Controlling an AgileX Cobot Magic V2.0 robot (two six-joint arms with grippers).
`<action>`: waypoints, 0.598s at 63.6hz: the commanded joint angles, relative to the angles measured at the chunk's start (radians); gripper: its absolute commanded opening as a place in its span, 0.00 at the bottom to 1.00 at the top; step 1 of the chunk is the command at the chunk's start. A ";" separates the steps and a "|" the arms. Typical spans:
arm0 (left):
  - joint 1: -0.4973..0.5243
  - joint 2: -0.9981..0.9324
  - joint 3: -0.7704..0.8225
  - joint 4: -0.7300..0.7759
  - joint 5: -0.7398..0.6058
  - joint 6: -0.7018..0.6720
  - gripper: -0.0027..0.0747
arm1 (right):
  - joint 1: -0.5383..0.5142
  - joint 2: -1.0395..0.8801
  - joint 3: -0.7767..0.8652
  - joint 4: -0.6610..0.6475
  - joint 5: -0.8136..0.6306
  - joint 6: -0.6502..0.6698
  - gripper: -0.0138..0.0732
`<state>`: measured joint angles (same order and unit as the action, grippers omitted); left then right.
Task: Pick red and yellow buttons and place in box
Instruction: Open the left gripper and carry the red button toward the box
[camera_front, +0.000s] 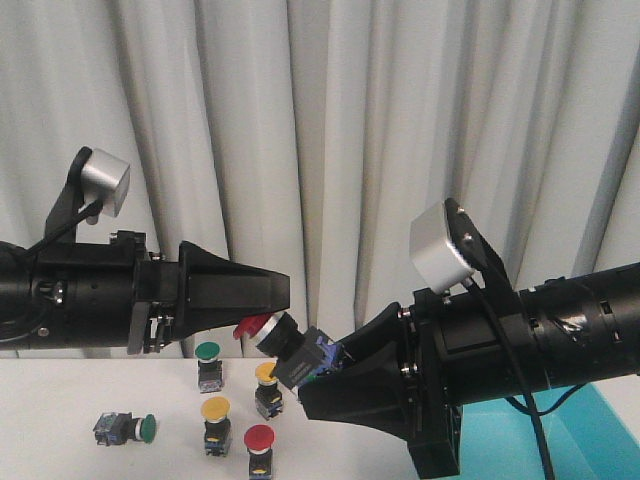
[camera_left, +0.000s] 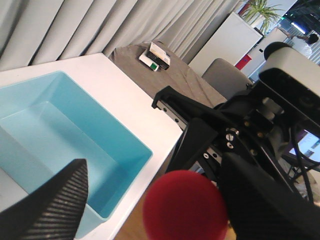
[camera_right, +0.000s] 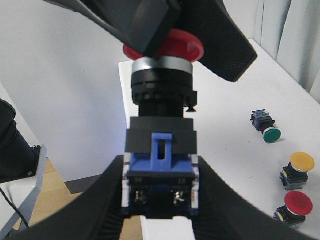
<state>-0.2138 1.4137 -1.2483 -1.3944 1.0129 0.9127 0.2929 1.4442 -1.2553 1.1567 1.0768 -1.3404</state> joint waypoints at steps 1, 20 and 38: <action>0.002 -0.035 -0.029 -0.066 -0.022 0.001 0.73 | -0.002 -0.029 -0.033 0.078 -0.013 0.009 0.24; 0.010 -0.046 -0.029 -0.006 -0.088 0.001 0.73 | -0.012 -0.029 -0.042 -0.001 -0.128 0.102 0.24; 0.121 -0.137 -0.029 0.117 -0.118 -0.011 0.72 | -0.190 -0.043 -0.056 -0.063 -0.181 0.212 0.24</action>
<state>-0.1222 1.3376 -1.2483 -1.2478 0.9185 0.9091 0.1783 1.4442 -1.2769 1.0485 0.9405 -1.1639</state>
